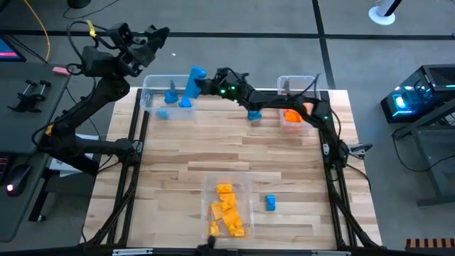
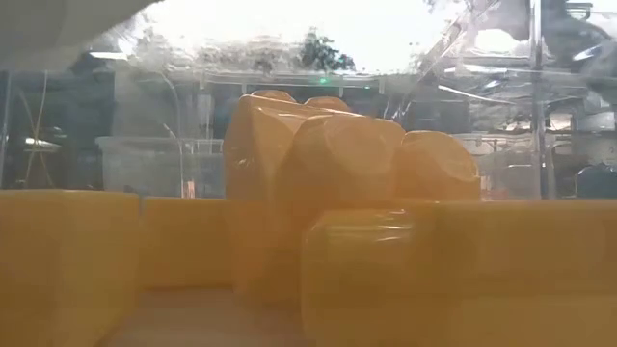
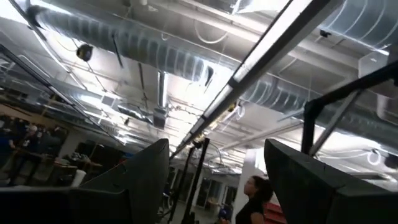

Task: Sort blocks
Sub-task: Put the blue game piece into the top left transparent bin

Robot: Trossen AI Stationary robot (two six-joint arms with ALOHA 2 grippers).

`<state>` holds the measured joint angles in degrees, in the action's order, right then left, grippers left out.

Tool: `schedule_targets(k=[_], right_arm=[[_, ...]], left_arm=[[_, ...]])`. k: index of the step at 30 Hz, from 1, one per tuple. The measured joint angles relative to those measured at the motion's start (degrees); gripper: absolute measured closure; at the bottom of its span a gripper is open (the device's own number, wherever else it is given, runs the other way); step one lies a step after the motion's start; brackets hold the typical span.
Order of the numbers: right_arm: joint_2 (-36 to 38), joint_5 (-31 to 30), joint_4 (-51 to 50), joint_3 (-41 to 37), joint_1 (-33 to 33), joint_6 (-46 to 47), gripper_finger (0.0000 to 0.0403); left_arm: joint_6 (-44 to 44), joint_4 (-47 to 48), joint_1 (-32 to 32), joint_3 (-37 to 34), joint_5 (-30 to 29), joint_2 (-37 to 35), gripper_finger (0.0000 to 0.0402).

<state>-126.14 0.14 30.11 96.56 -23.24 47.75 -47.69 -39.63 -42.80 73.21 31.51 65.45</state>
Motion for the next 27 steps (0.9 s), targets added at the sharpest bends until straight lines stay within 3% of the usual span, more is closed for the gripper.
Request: schedule_targets(k=[2, 6, 9, 12, 15, 18, 21, 27], right_arm=[[-3.0, 6.5, -0.7, 5.6, 0.3, -1.0, 0.0260], [-8.0, 15.9, -11.2, 18.9, 1.3, -10.5, 0.0149], [-9.4, 16.6, -26.2, 27.5, 0.6, -17.4, 0.0079], [-9.4, 16.3, -33.6, 33.4, -1.3, -24.9, 0.0041], [-8.8, 16.3, -39.5, 38.6, -3.3, -27.3, 0.0031], [-5.1, 17.3, -42.1, 35.8, -5.4, -28.0, 0.0034], [-2.3, 17.4, -48.6, 34.7, -7.0, -32.7, 0.0038], [2.0, 17.5, -58.5, 34.6, -8.7, -40.8, 0.0041]], left_arm=[[1.2, 0.6, 0.8, 0.0, -1.2, 0.0, 0.0151], [2.4, 1.9, 1.8, 0.0, -2.3, 0.0, 0.0151], [2.4, 2.5, 2.4, 0.0, -2.3, 0.0, 0.0151], [2.9, 2.5, 3.1, 0.0, -2.3, 0.0, 0.0151], [3.8, 2.5, 4.1, 0.0, -2.3, 0.0, 0.0151], [3.8, 2.5, 5.0, 0.0, -1.0, 0.0, 0.0151], [3.2, 3.4, 5.8, 0.0, 4.6, 0.0, 0.0151], [4.4, 19.1, 9.9, 0.0, 10.4, 0.0, 0.0151]])
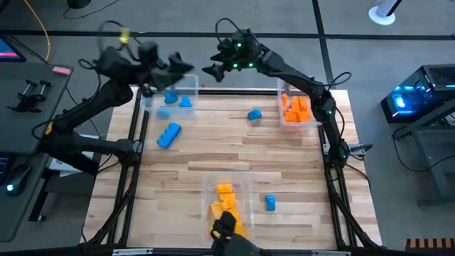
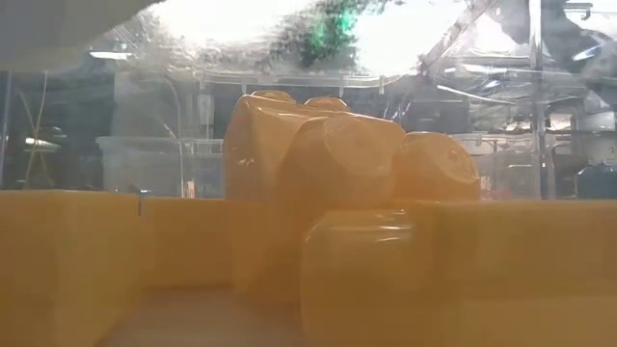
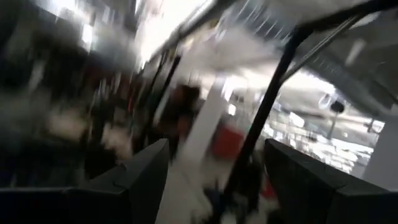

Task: Sort blocks
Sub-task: Put the blue game piece into the top left transparent bin

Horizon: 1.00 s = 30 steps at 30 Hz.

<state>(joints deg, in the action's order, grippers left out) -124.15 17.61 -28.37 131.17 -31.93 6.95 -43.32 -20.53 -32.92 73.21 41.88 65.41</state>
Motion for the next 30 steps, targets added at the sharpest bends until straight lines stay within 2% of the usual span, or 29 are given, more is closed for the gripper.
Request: schedule_targets(k=[4, 5, 7, 8, 10, 12, 14, 17, 21, 25, 30], right_arm=[[3.6, 0.5, -6.3, 0.0, -0.5, -5.5, 0.0041], [4.7, 0.5, -8.1, 0.0, -0.7, -7.2, 0.0041], [6.7, 0.5, -11.2, 0.0, -1.2, -10.0, 0.0041], [7.6, 0.3, -12.4, 0.0, -1.5, -11.0, 0.0041], [9.8, -0.7, -13.9, 0.0, -2.3, -11.9, 0.0041], [11.7, -0.9, -15.2, 0.0, -2.9, -11.9, 0.0041], [13.2, -0.9, -16.3, 0.0, -3.4, -11.9, 0.0041], [14.5, -1.0, -16.9, 0.0, -3.8, -11.9, 0.0041], [14.8, -1.0, -16.9, 0.0, -4.0, -12.0, 0.0041], [14.8, -1.0, -17.0, -0.1, -4.1, -12.0, 0.0041], [14.8, -1.0, -17.5, -0.1, -4.1, -12.0, 0.0041]], left_arm=[[5.8, 22.1, 4.1, 0.0, 0.3, 0.0, 0.0151], [8.3, 29.8, 5.3, 0.0, -0.7, 0.0, 0.0151], [13.9, 46.0, 7.9, 0.0, -6.6, 0.1, 0.0151], [16.1, 54.3, 9.1, 0.0, -12.0, 0.1, 0.0151], [15.1, 70.3, 11.2, 0.0, -27.1, 0.3, 0.0151], [7.5, 83.4, 13.0, -0.4, -41.7, 1.2, 0.0151], [0.9, 92.3, 14.8, -1.9, -50.2, 1.8, 0.0151], [-8.9, 96.0, 18.8, -6.1, -52.6, 2.1, 0.0151], [-15.0, 91.1, 22.7, -15.0, -52.8, 3.5, 0.0151], [-18.9, 88.1, 20.5, -22.2, -54.6, 5.8, 0.0151], [-17.4, 79.6, 16.5, -27.9, -54.5, 7.4, 0.0151]])
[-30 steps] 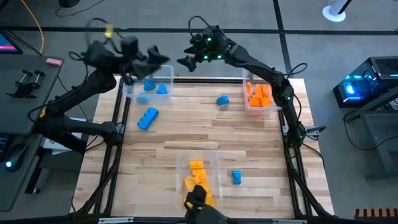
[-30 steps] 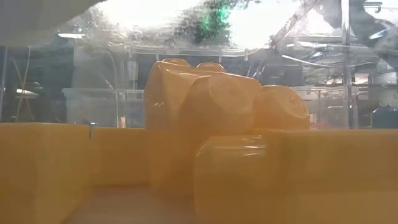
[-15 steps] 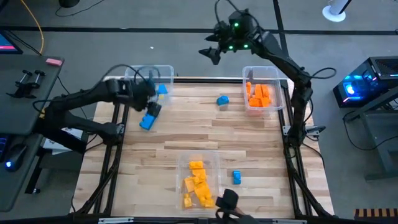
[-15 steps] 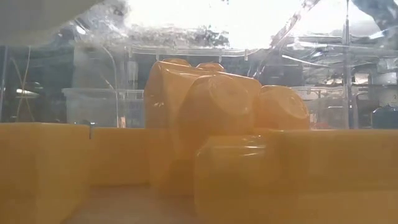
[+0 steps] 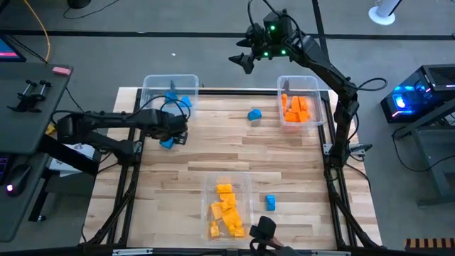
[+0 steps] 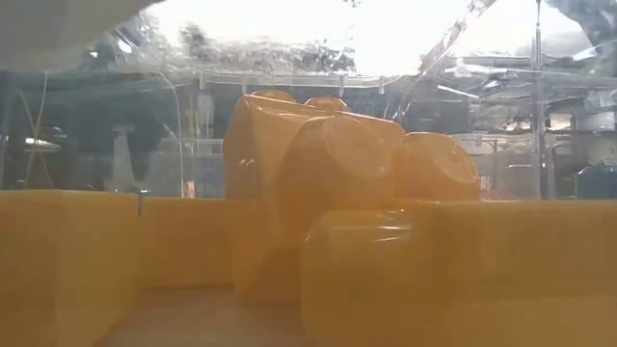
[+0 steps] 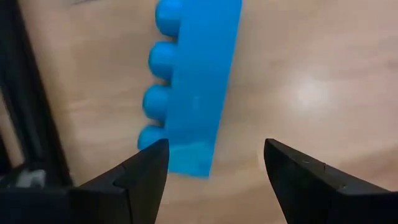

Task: Sort blocks
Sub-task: Put the blue game piece into the top left transparent bin

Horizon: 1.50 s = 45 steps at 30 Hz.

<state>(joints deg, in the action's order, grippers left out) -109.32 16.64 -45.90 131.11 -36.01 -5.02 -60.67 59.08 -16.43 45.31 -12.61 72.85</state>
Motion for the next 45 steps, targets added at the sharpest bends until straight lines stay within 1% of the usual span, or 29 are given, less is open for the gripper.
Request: schedule_targets(k=[5, 7, 12, 22, 27, 31, 34, 38, 41, 45], right_arm=[[0.0, 0.0, -2.7, 0.0, 0.0, 0.0, 0.0041], [0.0, 0.0, -3.5, 0.0, 0.0, 0.0, 0.0041], [0.0, 0.0, -3.9, 0.0, 0.0, 0.0, 0.0041], [0.0, 0.0, -4.1, 0.0, 0.0, 0.0, 0.0041], [0.0, 0.0, -4.1, 0.0, 0.0, 0.0, 0.0041], [0.0, 0.0, -4.2, 0.0, 0.0, 0.0, 0.0041], [0.0, 0.0, -4.3, 0.0, 0.0, 0.0, 0.0041], [0.0, 0.0, -4.5, 0.0, 0.0, -0.1, 0.0041], [0.0, 0.0, -4.5, 0.0, 0.0, -0.2, 0.0041], [0.0, 0.0, -4.5, 0.0, 0.0, -0.4, 0.0041]], left_arm=[[1.0, -2.0, -4.3, -2.4, -0.7, 2.1, 0.0151], [3.3, -2.4, -5.3, -2.4, -0.7, 3.0, 0.0151], [8.4, -3.9, -6.4, -2.4, 2.0, 6.1, 0.0151], [8.9, -5.3, -6.8, -2.2, 1.1, 14.8, 0.0151], [9.4, -5.3, -6.8, -2.2, 0.5, 16.2, 0.0151], [10.5, -5.8, -5.6, -2.2, -1.9, 16.2, 0.0153], [10.8, -5.8, -4.4, -2.2, -2.9, 16.3, 0.0172], [10.2, -5.9, -3.2, -2.4, -2.9, 15.1, 0.0225], [10.0, -6.5, -2.7, -2.4, -1.4, 12.8, 0.0265], [10.3, -5.3, -2.7, -1.0, -0.4, 7.6, 0.0298]])
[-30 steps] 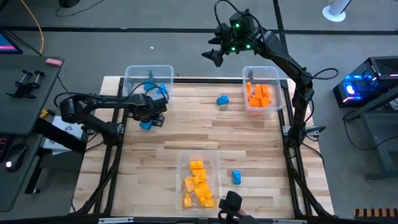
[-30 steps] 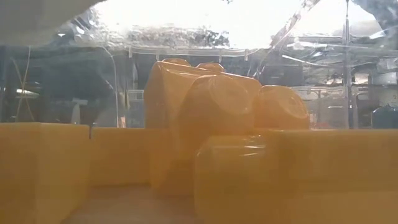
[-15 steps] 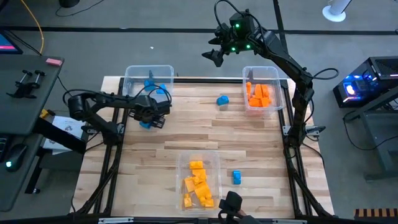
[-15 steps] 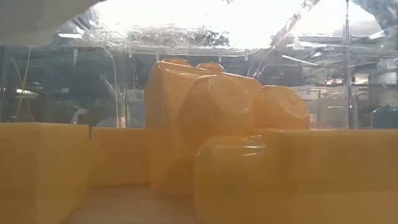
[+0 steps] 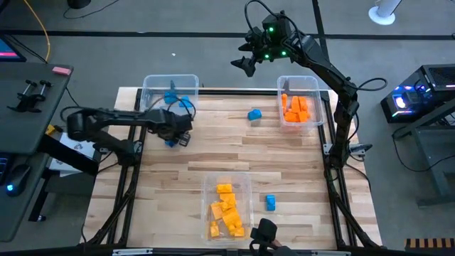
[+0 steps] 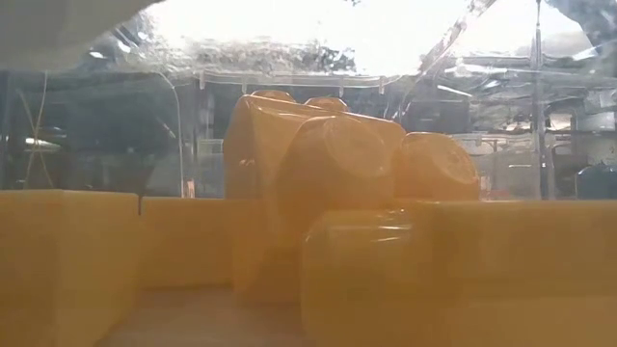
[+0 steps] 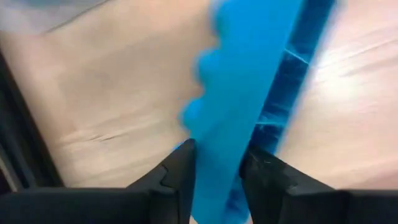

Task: Sort blocks
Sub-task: Put the blue game piece into the top left transparent bin

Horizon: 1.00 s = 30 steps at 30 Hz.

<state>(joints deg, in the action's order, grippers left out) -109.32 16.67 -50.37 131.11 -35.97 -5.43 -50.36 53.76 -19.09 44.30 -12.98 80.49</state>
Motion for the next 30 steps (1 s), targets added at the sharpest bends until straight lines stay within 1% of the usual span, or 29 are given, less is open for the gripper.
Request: schedule_targets(k=[5, 10, 12, 14, 17, 19, 21, 23, 25, 28, 30], right_arm=[[0.0, 0.0, 0.0, 0.0, 0.0, 0.0, 0.0041], [0.0, 0.0, 0.0, 0.0, 0.0, 0.0, 0.0041], [0.0, 0.0, 0.0, 0.0, 0.0, 0.3, 0.0041], [0.0, 0.0, 0.0, 0.0, 0.0, 0.4, 0.0041], [0.0, 0.0, 0.0, 0.0, 0.0, 0.4, 0.0041], [0.0, 0.0, -0.1, 0.0, 0.0, 0.4, 0.0041], [0.0, 0.0, -0.3, 0.0, 0.0, 0.4, 0.0041], [0.0, 0.0, -0.7, 0.0, 0.0, 0.4, 0.0041], [0.0, 0.0, -1.4, 0.0, 0.0, 0.4, 0.0041], [0.0, 0.0, -1.8, 0.0, 0.0, 0.4, 0.0041], [0.0, 0.0, -1.8, 0.0, 0.0, 0.4, 0.0041]], left_arm=[[2.4, 0.2, 0.1, 4.0, 0.5, -8.2, 0.0315], [5.0, -0.5, -0.1, 8.7, 0.3, -16.8, 0.0348], [7.4, -1.2, -0.1, 9.8, -0.4, -19.6, 0.0362], [10.3, -1.8, 0.2, 10.0, -0.5, -21.5, 0.0371], [15.2, 0.6, 0.8, 9.9, 0.9, -21.8, 0.0372], [15.9, 3.7, 0.9, 9.8, 3.3, -20.7, 0.0360], [14.2, 4.9, 0.9, 9.3, 5.5, -19.3, 0.0336], [12.0, 4.9, 1.3, 7.4, 6.8, -18.0, 0.0304], [11.2, 3.4, 1.8, 5.1, 6.8, -16.6, 0.0267], [11.6, 0.7, 2.4, 1.7, 6.9, -14.4, 0.0212], [11.9, -0.9, 2.4, 0.7, 7.0, -12.8, 0.0180]])
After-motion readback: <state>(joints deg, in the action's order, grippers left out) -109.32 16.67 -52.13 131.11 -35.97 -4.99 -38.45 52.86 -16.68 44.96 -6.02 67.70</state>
